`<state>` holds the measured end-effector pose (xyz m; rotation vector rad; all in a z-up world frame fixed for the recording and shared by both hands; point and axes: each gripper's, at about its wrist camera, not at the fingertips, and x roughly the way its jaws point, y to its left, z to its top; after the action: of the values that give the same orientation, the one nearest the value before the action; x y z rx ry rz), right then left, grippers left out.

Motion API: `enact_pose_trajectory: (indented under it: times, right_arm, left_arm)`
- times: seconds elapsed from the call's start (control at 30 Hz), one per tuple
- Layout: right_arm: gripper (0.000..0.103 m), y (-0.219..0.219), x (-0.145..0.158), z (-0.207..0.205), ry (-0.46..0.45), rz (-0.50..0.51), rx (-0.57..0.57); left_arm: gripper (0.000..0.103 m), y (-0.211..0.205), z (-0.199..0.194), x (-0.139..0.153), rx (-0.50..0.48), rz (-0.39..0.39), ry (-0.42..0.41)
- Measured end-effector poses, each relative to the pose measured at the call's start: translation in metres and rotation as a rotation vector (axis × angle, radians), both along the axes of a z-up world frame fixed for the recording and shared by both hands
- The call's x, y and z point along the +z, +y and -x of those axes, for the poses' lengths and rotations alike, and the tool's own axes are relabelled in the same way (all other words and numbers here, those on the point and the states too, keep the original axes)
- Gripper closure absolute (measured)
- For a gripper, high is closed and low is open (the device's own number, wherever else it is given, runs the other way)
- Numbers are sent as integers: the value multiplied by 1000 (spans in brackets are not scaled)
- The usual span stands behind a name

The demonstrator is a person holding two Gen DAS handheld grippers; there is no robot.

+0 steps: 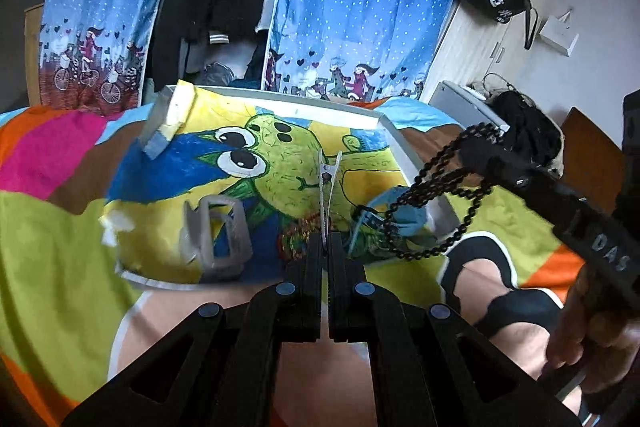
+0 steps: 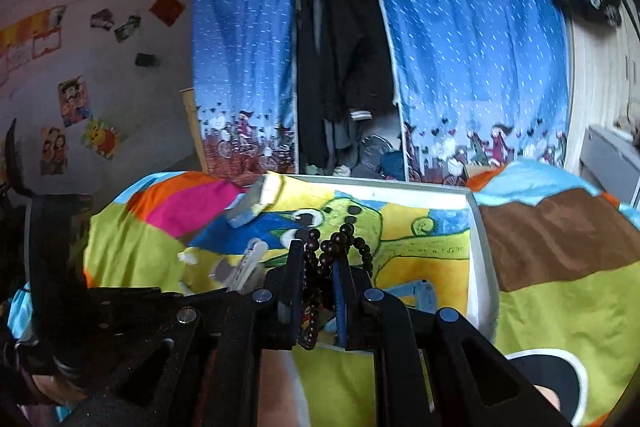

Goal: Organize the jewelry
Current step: 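Carry the hair clip and bead necklace into the white tray and open both tools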

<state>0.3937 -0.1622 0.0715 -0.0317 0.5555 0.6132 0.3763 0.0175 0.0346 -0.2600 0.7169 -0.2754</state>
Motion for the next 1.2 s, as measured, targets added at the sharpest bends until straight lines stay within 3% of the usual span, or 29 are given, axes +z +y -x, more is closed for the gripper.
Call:
enact_pose_trajectory:
  times: [0.27, 0.6, 0.8, 0.9, 0.97, 1.07, 1.2]
  right_arm:
    - [90, -15, -49, -35, 75, -8, -59]
    - [88, -24, -72, -37, 113, 10, -77]
    - [61, -31, -78, -33, 127, 40, -108]
    - [51, -37, -77, -29, 128, 50, -118]
    - [46, -41, -76, -26, 128, 51, -126]
    - [43, -47, -72, -19, 126, 54, -135]
    - [29, -56, -62, -2, 105, 51, -141]
  left_arm:
    - [103, -1, -36, -30, -10, -3, 69]
    - [103, -4, -46, -47, -4, -21, 123]
    - [101, -4, -46, -50, 7, -18, 152]
    - [85, -4, -42, -45, 6, -19, 147]
    - [57, -4, -38, -40, 18, -12, 130]
    - [53, 1, -28, -32, 41, 19, 101]
    - [44, 2, -14, -20, 55, 21, 80]
